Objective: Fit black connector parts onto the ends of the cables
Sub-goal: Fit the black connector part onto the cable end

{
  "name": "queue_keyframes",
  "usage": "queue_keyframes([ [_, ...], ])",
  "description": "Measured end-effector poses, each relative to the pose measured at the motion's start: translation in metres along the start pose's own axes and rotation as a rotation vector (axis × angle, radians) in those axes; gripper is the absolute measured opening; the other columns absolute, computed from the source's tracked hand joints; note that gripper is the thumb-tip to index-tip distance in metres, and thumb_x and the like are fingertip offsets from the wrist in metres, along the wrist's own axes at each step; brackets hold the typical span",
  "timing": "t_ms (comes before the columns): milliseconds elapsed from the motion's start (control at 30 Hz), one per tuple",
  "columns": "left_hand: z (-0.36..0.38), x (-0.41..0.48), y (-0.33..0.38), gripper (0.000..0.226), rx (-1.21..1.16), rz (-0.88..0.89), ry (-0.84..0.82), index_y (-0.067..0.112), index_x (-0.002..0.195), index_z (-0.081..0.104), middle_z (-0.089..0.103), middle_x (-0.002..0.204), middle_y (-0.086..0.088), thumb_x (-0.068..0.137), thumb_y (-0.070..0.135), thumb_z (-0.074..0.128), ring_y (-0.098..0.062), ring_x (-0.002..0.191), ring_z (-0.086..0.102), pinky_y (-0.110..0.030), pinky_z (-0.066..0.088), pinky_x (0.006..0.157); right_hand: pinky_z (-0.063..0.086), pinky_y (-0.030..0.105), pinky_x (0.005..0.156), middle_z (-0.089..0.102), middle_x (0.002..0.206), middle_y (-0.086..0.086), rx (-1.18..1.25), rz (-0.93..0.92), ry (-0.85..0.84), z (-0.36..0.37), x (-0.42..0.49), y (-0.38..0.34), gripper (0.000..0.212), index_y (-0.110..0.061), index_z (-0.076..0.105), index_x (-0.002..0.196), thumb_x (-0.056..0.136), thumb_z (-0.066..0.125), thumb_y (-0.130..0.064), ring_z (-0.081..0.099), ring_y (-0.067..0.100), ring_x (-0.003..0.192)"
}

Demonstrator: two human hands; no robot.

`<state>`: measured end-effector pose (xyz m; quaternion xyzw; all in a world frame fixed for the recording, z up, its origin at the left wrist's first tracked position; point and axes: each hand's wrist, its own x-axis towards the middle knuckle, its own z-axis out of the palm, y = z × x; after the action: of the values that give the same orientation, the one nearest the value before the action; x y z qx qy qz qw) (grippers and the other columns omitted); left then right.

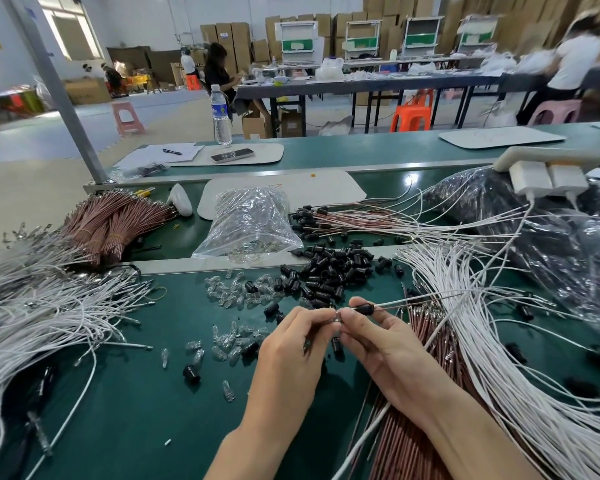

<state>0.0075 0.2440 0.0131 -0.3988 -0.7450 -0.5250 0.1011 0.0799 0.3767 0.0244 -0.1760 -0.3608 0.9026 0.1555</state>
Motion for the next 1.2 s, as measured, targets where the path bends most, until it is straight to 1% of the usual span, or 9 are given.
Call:
queue_keyframes([
  [67, -0.001, 0.000, 0.001, 0.012, 0.028, -0.005, -0.019, 0.035, 0.108, 0.065, 0.063, 0.100, 0.022, 0.097, 0.030, 0.062, 0.000, 0.093, 0.064, -0.010, 0.046, 0.079, 0.059, 0.021, 0.060, 0.074, 0.087, 0.013, -0.017, 0.009, -0.017, 0.001, -0.001, -0.001, 0.040, -0.006, 0.067, 0.105, 0.067, 0.080, -0.007, 0.074, 0.016, 0.070],
  [133, -0.001, -0.001, 0.003, 0.014, 0.054, -0.006, -0.045, 0.031, 0.109, 0.065, 0.060, 0.099, 0.021, 0.098, 0.036, 0.057, 0.001, 0.092, 0.062, -0.009, 0.045, 0.078, 0.058, 0.021, 0.061, 0.073, 0.085, 0.012, -0.031, 0.011, -0.029, 0.000, -0.001, -0.001, 0.037, -0.006, 0.068, 0.104, 0.069, 0.080, -0.008, 0.073, 0.015, 0.070],
  [333, -0.001, 0.001, 0.005, 0.012, 0.088, 0.018, -0.077, 0.025, 0.110, 0.065, 0.060, 0.099, 0.019, 0.098, 0.029, 0.061, 0.002, 0.091, 0.061, -0.010, 0.046, 0.078, 0.057, 0.019, 0.059, 0.071, 0.080, 0.009, -0.070, 0.003, -0.040, 0.000, -0.001, -0.002, 0.016, -0.017, 0.080, 0.081, 0.067, 0.082, -0.011, 0.071, 0.013, 0.066],
  [567, -0.007, 0.000, 0.004, 0.017, 0.169, 0.076, -0.075, 0.024, 0.111, 0.065, 0.060, 0.099, 0.018, 0.098, 0.034, 0.059, 0.000, 0.091, 0.061, -0.016, 0.048, 0.077, 0.055, 0.018, 0.059, 0.070, 0.076, 0.004, -0.107, -0.019, -0.020, 0.001, -0.001, -0.001, 0.015, -0.022, 0.080, 0.076, 0.064, 0.084, -0.015, 0.067, 0.010, 0.064],
  [633, -0.006, 0.000, 0.003, 0.013, 0.174, 0.094, -0.072, 0.026, 0.109, 0.063, 0.058, 0.097, 0.018, 0.098, 0.032, 0.059, 0.000, 0.088, 0.060, -0.013, 0.047, 0.076, 0.056, 0.018, 0.060, 0.070, 0.078, 0.006, -0.108, -0.013, -0.030, 0.001, -0.002, -0.001, 0.018, -0.020, 0.080, 0.080, 0.064, 0.084, -0.014, 0.068, 0.010, 0.065],
  [767, -0.006, 0.001, 0.002, 0.018, 0.113, 0.050, -0.039, 0.025, 0.108, 0.064, 0.058, 0.097, 0.020, 0.098, 0.038, 0.055, 0.002, 0.089, 0.060, -0.005, 0.041, 0.078, 0.059, 0.021, 0.067, 0.073, 0.091, 0.011, -0.071, -0.010, -0.044, 0.002, -0.003, -0.002, 0.047, -0.006, 0.066, 0.116, 0.072, 0.079, -0.014, 0.072, 0.015, 0.077],
  [867, -0.008, 0.003, 0.000, 0.016, 0.078, -0.005, 0.005, 0.029, 0.105, 0.064, 0.060, 0.096, 0.021, 0.098, 0.041, 0.055, 0.002, 0.091, 0.061, -0.005, 0.041, 0.079, 0.060, 0.023, 0.070, 0.074, 0.099, 0.012, -0.046, -0.041, -0.032, 0.003, -0.003, -0.005, 0.049, -0.005, 0.064, 0.122, 0.078, 0.073, -0.022, 0.073, 0.017, 0.081],
  [1067, -0.010, 0.004, 0.001, 0.017, 0.054, -0.022, 0.031, 0.031, 0.104, 0.064, 0.061, 0.093, 0.022, 0.098, 0.042, 0.054, 0.003, 0.090, 0.061, -0.004, 0.041, 0.078, 0.061, 0.023, 0.066, 0.076, 0.091, 0.013, 0.000, -0.076, 0.029, 0.001, -0.002, -0.008, 0.022, -0.005, 0.081, 0.095, 0.080, 0.069, -0.016, 0.074, 0.016, 0.077],
  [1200, -0.008, 0.003, 0.001, 0.008, 0.051, -0.003, 0.014, 0.033, 0.104, 0.062, 0.061, 0.093, 0.021, 0.098, 0.036, 0.058, 0.002, 0.090, 0.061, -0.004, 0.041, 0.077, 0.060, 0.022, 0.067, 0.076, 0.091, 0.012, -0.059, -0.054, 0.016, 0.003, -0.002, -0.006, 0.021, -0.009, 0.082, 0.092, 0.077, 0.073, -0.020, 0.074, 0.015, 0.078],
])
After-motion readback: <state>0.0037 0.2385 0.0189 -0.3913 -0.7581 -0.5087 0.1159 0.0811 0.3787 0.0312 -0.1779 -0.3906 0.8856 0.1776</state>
